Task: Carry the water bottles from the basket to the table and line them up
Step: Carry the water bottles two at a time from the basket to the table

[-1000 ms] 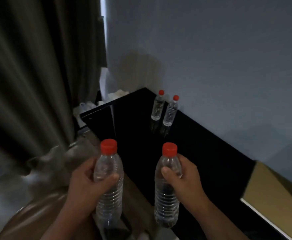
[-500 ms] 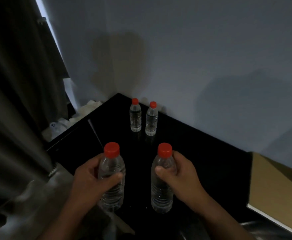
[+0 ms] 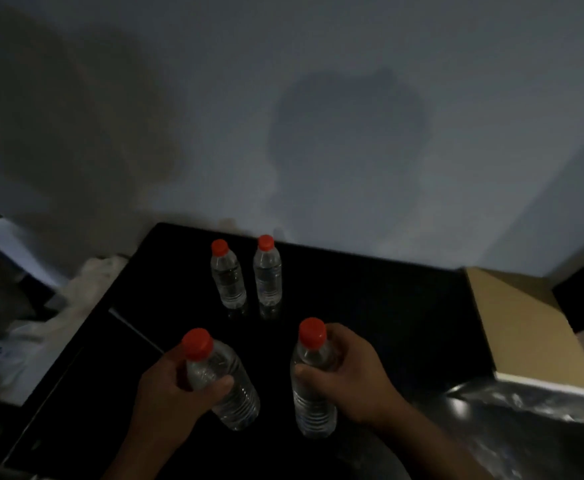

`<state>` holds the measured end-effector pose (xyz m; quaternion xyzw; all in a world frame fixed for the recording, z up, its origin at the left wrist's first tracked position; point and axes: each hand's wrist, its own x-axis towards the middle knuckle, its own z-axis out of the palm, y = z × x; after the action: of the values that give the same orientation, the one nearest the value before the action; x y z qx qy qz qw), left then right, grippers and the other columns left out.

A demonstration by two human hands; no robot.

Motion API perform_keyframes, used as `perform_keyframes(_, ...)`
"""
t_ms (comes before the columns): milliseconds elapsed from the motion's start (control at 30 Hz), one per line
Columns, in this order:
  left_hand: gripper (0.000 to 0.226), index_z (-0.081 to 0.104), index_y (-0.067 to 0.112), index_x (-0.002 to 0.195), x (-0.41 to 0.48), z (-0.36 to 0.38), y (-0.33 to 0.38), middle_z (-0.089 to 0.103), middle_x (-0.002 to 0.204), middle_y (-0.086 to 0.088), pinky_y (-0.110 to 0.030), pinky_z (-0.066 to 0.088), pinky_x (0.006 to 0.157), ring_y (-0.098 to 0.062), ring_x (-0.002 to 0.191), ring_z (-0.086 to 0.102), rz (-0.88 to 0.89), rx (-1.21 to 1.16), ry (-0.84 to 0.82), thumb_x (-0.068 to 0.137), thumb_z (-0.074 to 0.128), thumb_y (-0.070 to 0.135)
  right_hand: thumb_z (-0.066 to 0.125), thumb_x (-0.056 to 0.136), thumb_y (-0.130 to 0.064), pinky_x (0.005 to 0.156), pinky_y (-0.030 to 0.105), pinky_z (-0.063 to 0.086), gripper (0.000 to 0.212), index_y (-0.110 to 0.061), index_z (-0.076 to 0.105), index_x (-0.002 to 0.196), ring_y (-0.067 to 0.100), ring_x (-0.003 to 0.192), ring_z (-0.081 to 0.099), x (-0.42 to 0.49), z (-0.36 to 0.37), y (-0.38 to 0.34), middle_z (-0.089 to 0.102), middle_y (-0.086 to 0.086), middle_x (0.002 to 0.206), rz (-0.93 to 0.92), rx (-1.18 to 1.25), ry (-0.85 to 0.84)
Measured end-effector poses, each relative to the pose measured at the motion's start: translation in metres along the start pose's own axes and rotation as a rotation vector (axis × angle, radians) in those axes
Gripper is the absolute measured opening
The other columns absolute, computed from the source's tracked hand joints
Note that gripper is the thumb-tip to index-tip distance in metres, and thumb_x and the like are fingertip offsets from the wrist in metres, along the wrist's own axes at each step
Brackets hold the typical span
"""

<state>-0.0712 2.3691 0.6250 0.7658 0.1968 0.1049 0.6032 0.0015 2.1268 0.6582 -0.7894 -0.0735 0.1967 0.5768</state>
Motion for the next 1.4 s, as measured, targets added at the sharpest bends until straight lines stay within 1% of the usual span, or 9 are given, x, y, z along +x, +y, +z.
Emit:
perform_keyframes(133, 0.059, 0.069, 0.025, 0.085, 0.043, -0.021, -0.008, 0.075, 0.077, 0.016, -0.01, 0.052, 0.06, 0.0, 0.068, 0.07, -0.026, -0.055, -0.164, 0.03, 0.077, 0.045, 0.088, 0.062, -0.029, 0.069, 0.018, 0.053, 0.041, -0.029, 0.062, 0.093, -0.001, 0.081, 0.068, 0.026, 0.045, 0.007, 0.071, -0.008, 0.087, 0.138, -0.092, 0.05)
perform_keyframes(233, 0.042, 0.072, 0.041, 0.076, 0.069, -0.036, -0.014, 0.075, 0.079, 0.019, -0.009, 0.051, 0.06, 0.002, 0.069, 0.069, 0.01, -0.02, -0.225, 0.035, 0.08, 0.041, 0.089, 0.063, -0.028, 0.069, 0.02, 0.055, 0.041, -0.029, 0.061, 0.093, -0.001, 0.082, 0.069, 0.04, 0.071, 0.013, 0.071, -0.006, 0.089, 0.211, -0.093, 0.079)
perform_keyframes(333, 0.042, 0.069, 0.051, 0.078, 0.085, -0.045, -0.025, 0.075, 0.081, 0.015, -0.011, 0.052, 0.061, -0.001, 0.069, 0.07, 0.033, -0.007, -0.25, 0.038, 0.078, 0.045, 0.089, 0.064, -0.025, 0.068, 0.02, 0.055, 0.04, -0.027, 0.061, 0.092, -0.001, 0.08, 0.068, 0.049, 0.087, 0.015, 0.07, -0.004, 0.088, 0.215, -0.112, 0.152)
perform_keyframes(567, 0.037, 0.069, 0.048, 0.076, 0.109, -0.041, -0.046, 0.075, 0.078, 0.013, -0.012, 0.053, 0.061, -0.003, 0.067, 0.07, 0.069, -0.035, -0.257, 0.039, 0.076, 0.047, 0.089, 0.061, -0.025, 0.052, 0.013, 0.044, 0.042, -0.015, 0.056, 0.084, -0.006, 0.059, 0.054, 0.069, 0.093, 0.024, 0.059, -0.007, 0.07, 0.078, -0.224, 0.234)
perform_keyframes(700, 0.036, 0.07, 0.044, 0.078, 0.116, -0.034, -0.059, 0.076, 0.08, 0.008, -0.023, 0.056, 0.065, -0.009, 0.071, 0.071, 0.115, -0.044, -0.232, 0.043, 0.078, 0.045, 0.09, 0.061, -0.026, 0.054, 0.013, 0.045, 0.043, -0.021, 0.054, 0.083, -0.007, 0.063, 0.056, 0.078, 0.089, 0.032, 0.06, -0.008, 0.073, -0.004, -0.237, 0.209)
perform_keyframes(833, 0.035, 0.072, 0.045, 0.076, 0.12, -0.025, -0.066, 0.075, 0.076, 0.012, -0.014, 0.052, 0.062, 0.0, 0.066, 0.067, 0.205, -0.086, -0.202, 0.042, 0.079, 0.041, 0.09, 0.06, -0.026, 0.056, 0.01, 0.046, 0.043, -0.024, 0.054, 0.084, -0.011, 0.069, 0.06, 0.089, 0.085, 0.032, 0.062, -0.007, 0.076, -0.079, -0.272, 0.187)
perform_keyframes(1133, 0.036, 0.072, 0.042, 0.083, 0.146, -0.016, -0.084, 0.076, 0.082, 0.015, -0.014, 0.053, 0.07, 0.0, 0.072, 0.069, 0.449, -0.026, -0.17, 0.048, 0.079, 0.04, 0.088, 0.066, -0.024, 0.064, 0.001, 0.045, 0.046, -0.039, 0.048, 0.084, -0.022, 0.076, 0.058, 0.117, 0.08, 0.036, 0.06, -0.02, 0.08, -0.35, -0.379, 0.169)
perform_keyframes(1300, 0.049, 0.07, 0.052, 0.078, 0.153, -0.012, -0.097, 0.073, 0.078, 0.026, -0.008, 0.049, 0.067, 0.007, 0.071, 0.068, 0.522, 0.097, -0.178, 0.059, 0.09, 0.011, 0.086, 0.069, -0.026, 0.062, -0.002, 0.042, 0.047, -0.043, 0.045, 0.083, -0.027, 0.074, 0.054, 0.123, 0.088, 0.047, 0.056, -0.025, 0.079, -0.442, -0.47, 0.191)
perform_keyframes(1400, 0.037, 0.072, 0.047, 0.083, 0.151, -0.013, -0.105, 0.076, 0.085, 0.018, -0.021, 0.054, 0.075, -0.002, 0.078, 0.072, 0.509, 0.057, -0.207, 0.052, 0.085, 0.033, 0.086, 0.069, -0.023, 0.057, -0.001, 0.041, 0.045, -0.04, 0.045, 0.079, -0.026, 0.069, 0.054, 0.123, 0.091, 0.054, 0.056, -0.022, 0.074, -0.473, -0.465, 0.227)
